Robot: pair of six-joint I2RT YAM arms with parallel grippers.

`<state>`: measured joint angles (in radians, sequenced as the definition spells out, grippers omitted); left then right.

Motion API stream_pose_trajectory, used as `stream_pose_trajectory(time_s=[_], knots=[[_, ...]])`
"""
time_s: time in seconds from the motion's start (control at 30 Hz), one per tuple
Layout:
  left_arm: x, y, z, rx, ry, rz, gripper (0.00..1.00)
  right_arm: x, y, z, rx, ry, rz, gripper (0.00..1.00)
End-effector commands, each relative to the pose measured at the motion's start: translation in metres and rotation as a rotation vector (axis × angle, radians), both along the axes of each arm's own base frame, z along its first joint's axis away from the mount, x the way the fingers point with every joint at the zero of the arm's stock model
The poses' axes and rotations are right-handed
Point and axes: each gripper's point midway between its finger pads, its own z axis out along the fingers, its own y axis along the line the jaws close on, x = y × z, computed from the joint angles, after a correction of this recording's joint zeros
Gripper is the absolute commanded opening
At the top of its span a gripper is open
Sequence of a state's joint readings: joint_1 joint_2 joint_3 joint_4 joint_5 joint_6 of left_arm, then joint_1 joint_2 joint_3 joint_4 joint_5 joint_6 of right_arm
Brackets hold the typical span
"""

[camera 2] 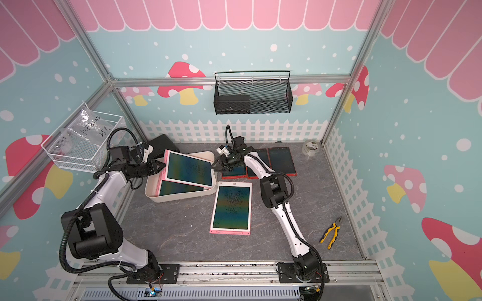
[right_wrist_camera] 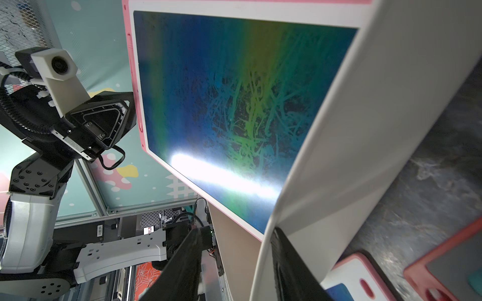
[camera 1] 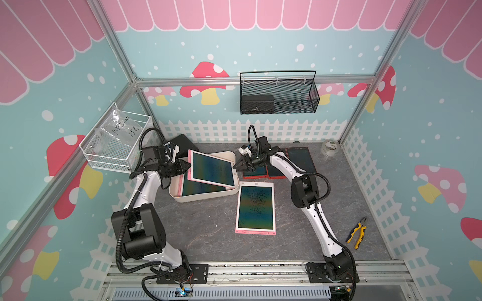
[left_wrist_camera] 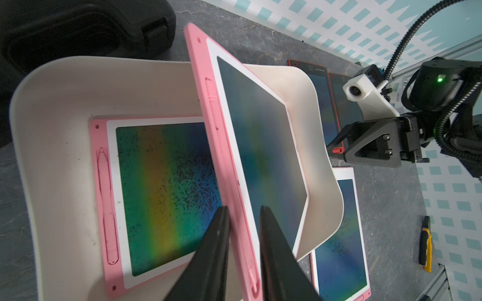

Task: Take out the writing tablet from the storage box
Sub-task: Pick up the writing tablet from the storage box.

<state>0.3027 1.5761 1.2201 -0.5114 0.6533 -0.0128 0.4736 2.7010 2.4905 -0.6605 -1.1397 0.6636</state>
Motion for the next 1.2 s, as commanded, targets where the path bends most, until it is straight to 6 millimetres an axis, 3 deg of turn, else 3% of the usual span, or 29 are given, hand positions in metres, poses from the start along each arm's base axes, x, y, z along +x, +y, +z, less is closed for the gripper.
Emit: stream_pose_trajectory(time_s=[0.0,0.5,0.77,0.97,1.17], knots=[[-0.036,-0.078,-0.037,-0.152,0.193,-0.233,0.24,-0.047,0.050,0.029,0.163,-0.044,0.191,0.45],[-0.012,-0.100,-0.005,-0.412,0.163,-0.226,0.25,-0.043,0.049,0.034,0.187,-0.042,0.189,0.44],[-0.015,-0.095,-0.019,-0.381,0.202,-0.203,0.26,-0.040,0.048,0.030,0.192,-0.026,0.185,0.44],[-0.013,-0.087,-0.019,-0.354,0.197,-0.182,0.25,-0.039,0.046,0.027,0.190,-0.016,0.179,0.44],[-0.013,-0.072,-0.023,-0.329,0.216,-0.142,0.14,-0.032,0.041,0.032,0.200,-0.033,0.168,0.44]])
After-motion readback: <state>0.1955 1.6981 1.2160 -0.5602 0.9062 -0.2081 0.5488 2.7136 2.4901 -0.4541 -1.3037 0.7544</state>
